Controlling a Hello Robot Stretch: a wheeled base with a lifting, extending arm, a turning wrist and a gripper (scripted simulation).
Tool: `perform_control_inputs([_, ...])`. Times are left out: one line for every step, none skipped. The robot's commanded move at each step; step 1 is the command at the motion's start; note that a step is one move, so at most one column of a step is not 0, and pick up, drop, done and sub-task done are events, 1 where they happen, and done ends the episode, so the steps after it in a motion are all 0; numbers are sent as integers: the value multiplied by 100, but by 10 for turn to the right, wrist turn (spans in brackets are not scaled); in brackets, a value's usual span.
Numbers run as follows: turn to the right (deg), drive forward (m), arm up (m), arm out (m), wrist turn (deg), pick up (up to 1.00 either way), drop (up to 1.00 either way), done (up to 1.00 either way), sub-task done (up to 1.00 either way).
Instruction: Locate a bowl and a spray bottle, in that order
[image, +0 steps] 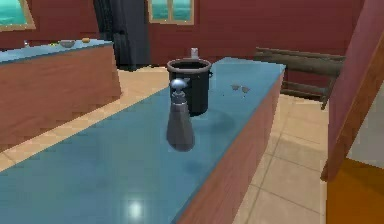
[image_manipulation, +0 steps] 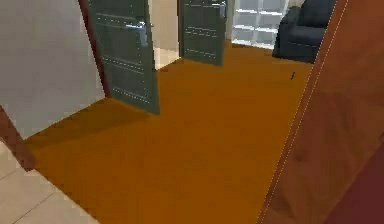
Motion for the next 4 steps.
perform_control_inputs([300, 0, 0, 0, 0, 0, 0, 0, 0])
perform_control_inputs([0, 100, 0, 0, 0, 0, 0, 0, 0])
perform_control_inputs([30, 0, 0, 0, 0, 0, 0, 0, 0])
perform_control_inputs([0, 100, 0, 0, 0, 0, 0, 0, 0])
